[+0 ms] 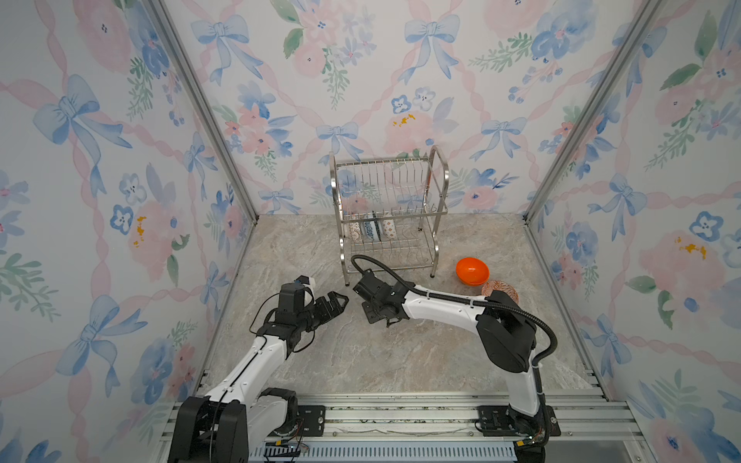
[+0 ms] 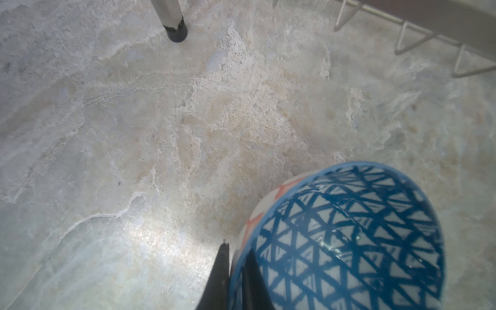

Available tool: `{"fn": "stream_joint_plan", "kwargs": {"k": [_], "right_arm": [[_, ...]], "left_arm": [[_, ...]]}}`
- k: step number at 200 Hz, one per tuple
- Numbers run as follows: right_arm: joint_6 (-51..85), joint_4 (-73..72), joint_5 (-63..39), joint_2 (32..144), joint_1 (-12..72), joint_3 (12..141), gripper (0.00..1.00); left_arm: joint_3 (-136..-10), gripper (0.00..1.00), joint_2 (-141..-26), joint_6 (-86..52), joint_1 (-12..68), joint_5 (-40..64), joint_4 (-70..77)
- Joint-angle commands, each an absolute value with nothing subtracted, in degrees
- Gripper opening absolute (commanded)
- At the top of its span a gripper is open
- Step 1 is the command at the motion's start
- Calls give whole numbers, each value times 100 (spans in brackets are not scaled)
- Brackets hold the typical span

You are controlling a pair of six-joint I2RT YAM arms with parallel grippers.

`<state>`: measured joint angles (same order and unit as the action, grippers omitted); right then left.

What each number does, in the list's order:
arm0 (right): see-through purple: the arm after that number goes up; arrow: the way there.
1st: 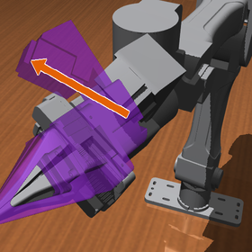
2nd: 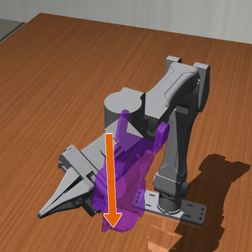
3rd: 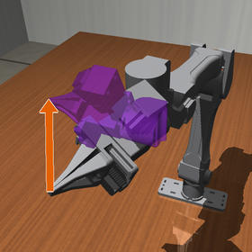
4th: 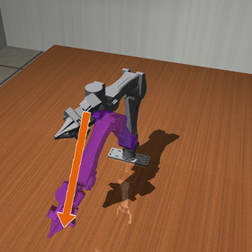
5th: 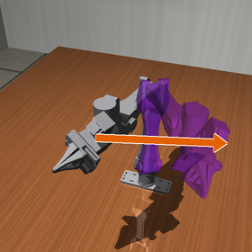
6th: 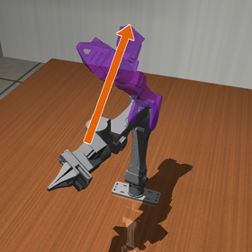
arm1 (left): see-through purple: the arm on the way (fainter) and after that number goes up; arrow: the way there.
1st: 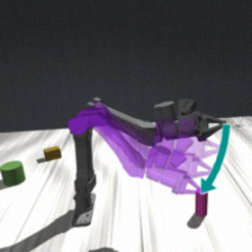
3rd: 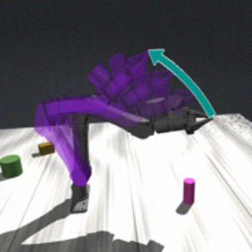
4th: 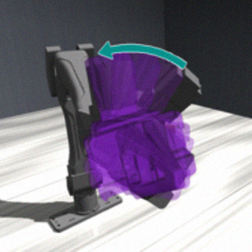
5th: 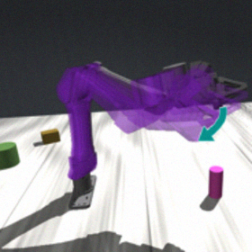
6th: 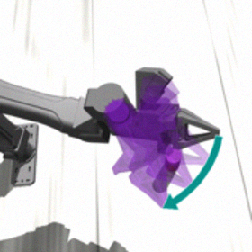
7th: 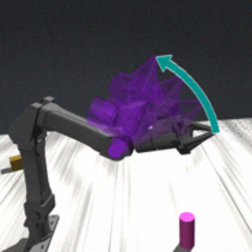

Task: Load bowls into a dish rack
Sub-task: Pick up the bowl from the center of the table, then place the bowl in the dish rack.

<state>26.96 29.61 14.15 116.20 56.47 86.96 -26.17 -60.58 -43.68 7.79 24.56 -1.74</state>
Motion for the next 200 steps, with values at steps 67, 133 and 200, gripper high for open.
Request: {"fn": "stream_joint_plan", "kwargs": {"k": [67, 133, 200], "right_arm": [[2657, 2166, 132, 10464, 5369, 8209, 0], [2780, 459, -1062, 9829, 4728, 7655, 0], [3040, -1321, -2263, 10308, 4034, 7649, 0]], "left_arm": [[-2612, 98, -6169, -4380, 788, 2519, -2], [-2851, 98, -6359, -4553, 1062, 2297, 322], [-3124, 98, -6547, -4553, 1220, 1996, 433]]}}
